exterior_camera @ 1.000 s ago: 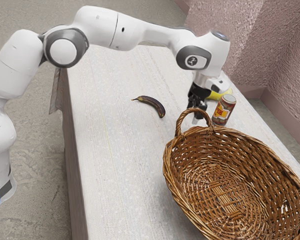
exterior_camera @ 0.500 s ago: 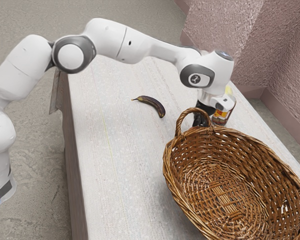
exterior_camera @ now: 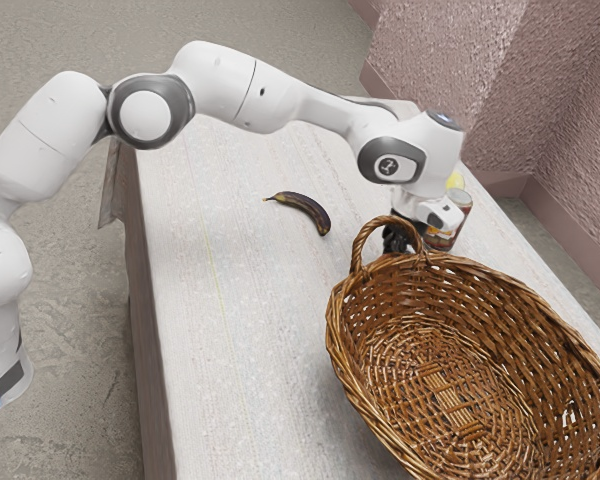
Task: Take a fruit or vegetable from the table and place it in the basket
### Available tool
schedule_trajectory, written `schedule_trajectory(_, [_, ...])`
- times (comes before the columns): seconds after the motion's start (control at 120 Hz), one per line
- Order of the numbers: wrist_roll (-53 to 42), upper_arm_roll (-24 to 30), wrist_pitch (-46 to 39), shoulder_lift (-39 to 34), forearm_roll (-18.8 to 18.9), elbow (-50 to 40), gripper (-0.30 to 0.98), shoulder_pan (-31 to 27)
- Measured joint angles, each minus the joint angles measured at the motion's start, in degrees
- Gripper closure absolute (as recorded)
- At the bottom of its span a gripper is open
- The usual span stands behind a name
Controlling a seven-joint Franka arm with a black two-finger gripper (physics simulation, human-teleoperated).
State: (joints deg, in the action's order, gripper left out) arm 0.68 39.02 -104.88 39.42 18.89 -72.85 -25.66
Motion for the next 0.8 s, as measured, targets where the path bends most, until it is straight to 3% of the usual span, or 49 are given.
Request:
schedule_trajectory(0.158, [0.27,-0.01,-0.10,-0.09,0.15,-0.03,0.29,0.00])
schedule_trajectory(0.375, [1.57,-0.53,2.45,-3.77,0.59,-0.19,0.32,-2.07])
schedule_trajectory(0.6, [3.59,-0.74,12.28,-12.45,1.18,2.63,0.33,-3.52])
schedule_trajectory(0.708, [4.77,4.25,19.06,-14.27,4.88,10.12,0.32,-2.19])
schedule_trajectory(0.8, [6.11,13.77,24.89,-14.36,10.68,14.45,0.31,-1.57])
